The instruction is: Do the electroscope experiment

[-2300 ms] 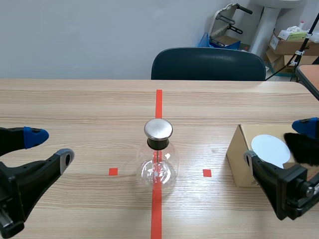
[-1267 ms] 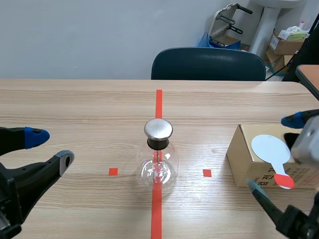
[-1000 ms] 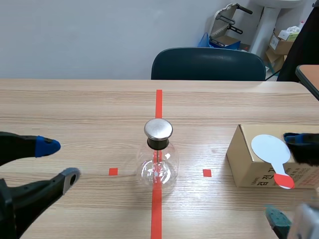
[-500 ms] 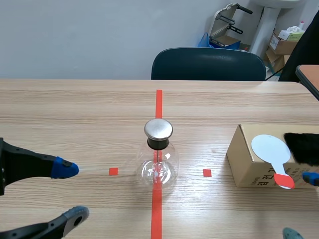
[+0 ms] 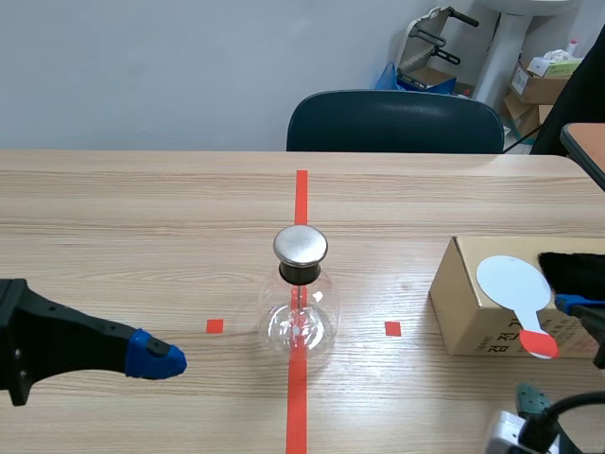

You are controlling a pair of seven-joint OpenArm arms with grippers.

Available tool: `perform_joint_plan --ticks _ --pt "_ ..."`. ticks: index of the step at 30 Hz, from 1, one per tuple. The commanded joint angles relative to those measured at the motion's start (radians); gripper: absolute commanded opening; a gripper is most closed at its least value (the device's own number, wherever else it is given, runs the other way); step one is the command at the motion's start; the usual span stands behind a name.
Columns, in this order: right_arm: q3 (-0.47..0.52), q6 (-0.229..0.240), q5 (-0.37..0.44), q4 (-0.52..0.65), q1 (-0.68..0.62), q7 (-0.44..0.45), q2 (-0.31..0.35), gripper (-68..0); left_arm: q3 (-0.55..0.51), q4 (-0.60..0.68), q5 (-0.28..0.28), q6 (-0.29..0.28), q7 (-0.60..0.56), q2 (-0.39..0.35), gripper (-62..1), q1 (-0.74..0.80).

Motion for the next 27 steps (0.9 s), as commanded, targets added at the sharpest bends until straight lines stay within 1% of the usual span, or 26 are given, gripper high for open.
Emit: perform_joint_plan --ticks 1,4,9,16,20,27 --pt "-0.009 -0.008 -0.005 -0.006 0.025 -0.011 0.011 0.4 0.008 0.030 -0.011 -0.002 -0.013 0.008 -22.2 0.000" --pt "-0.028 -0.008 -0.012 -0.038 0.063 -0.020 0.011 0.4 0.011 0.030 -0.016 -0.002 -0.012 0.011 -22.2 0.000" --pt "-0.041 -0.008 -0.016 -0.073 0.108 -0.022 0.005 0.4 0.010 0.030 -0.048 -0.002 -0.011 0.011 -22.2 0.000" --pt "-0.039 -0.010 -0.018 -0.072 0.115 -0.024 0.000 0.4 0.010 0.030 -0.048 -0.001 -0.011 0.011 -22.2 0.000" --pt "-0.038 -0.034 -0.018 -0.072 0.115 -0.023 0.000 0.4 0.010 0.030 -0.048 0.000 -0.011 0.011 -22.2 0.000" --pt "-0.038 -0.034 -0.019 -0.072 0.115 -0.027 0.000 -0.3 0.010 0.030 -0.048 0.002 -0.010 0.011 -22.2 0.000"
